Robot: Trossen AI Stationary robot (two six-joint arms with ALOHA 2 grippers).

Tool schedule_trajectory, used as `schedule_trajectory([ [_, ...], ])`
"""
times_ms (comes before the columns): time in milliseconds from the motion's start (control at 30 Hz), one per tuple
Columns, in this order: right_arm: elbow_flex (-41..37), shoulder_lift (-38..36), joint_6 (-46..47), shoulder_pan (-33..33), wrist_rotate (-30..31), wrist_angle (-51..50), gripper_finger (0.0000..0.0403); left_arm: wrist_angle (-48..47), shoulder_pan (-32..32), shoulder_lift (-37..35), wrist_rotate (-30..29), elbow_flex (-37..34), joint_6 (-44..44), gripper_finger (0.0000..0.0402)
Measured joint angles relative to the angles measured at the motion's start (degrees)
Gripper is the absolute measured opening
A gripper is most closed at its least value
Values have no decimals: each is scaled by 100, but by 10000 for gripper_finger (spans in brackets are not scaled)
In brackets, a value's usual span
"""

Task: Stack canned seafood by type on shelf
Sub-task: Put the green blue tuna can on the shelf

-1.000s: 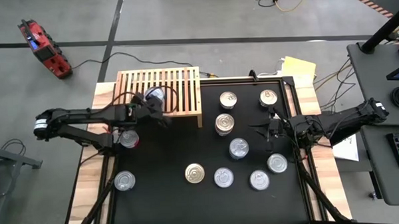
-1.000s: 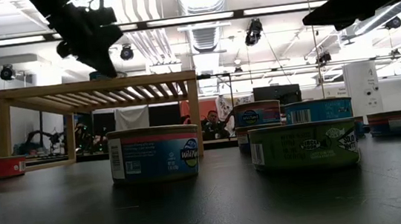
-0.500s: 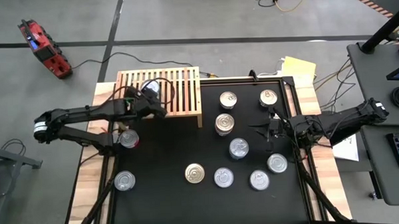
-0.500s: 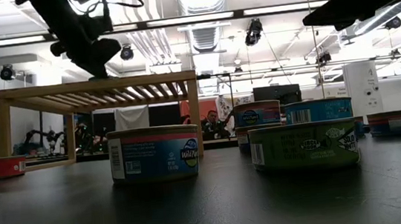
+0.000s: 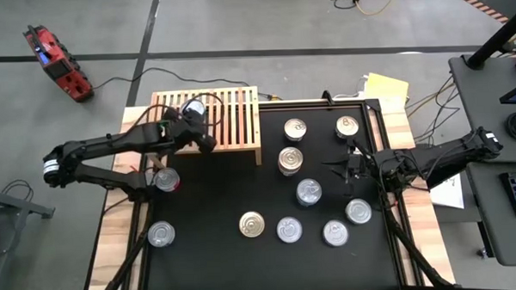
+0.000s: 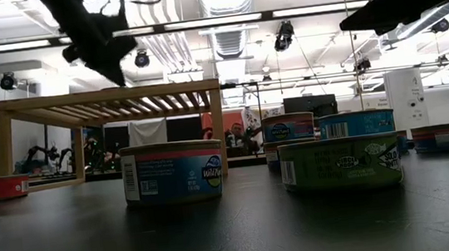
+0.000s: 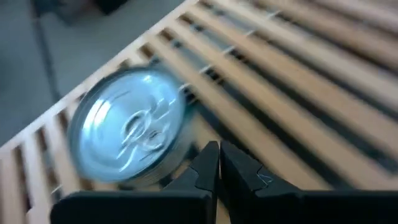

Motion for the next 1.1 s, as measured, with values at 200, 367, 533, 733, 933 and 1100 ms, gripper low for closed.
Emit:
schedule_trajectory([
  [200, 0, 2, 0, 0, 0, -1, 34, -15, 138, -7, 356, 800, 657, 0],
  [367, 0, 0, 0, 0, 0, 0, 34, -192, 937, -11, 811, 1131, 824, 0],
  [533, 0, 0, 0, 1, 0, 2, 34, -208, 1860, 113, 1557, 1018, 742, 0],
  [733, 0, 0, 1, 1, 2, 4, 34, -247, 2221, 398, 1788, 944, 777, 0],
  [933, 0, 2, 30, 1, 1, -40, 34, -250, 2218, 631, 1778, 941, 824, 0],
  [1100, 0, 1, 94, 1, 2, -72, 34, -219, 2218, 781, 1708, 941, 895, 0],
])
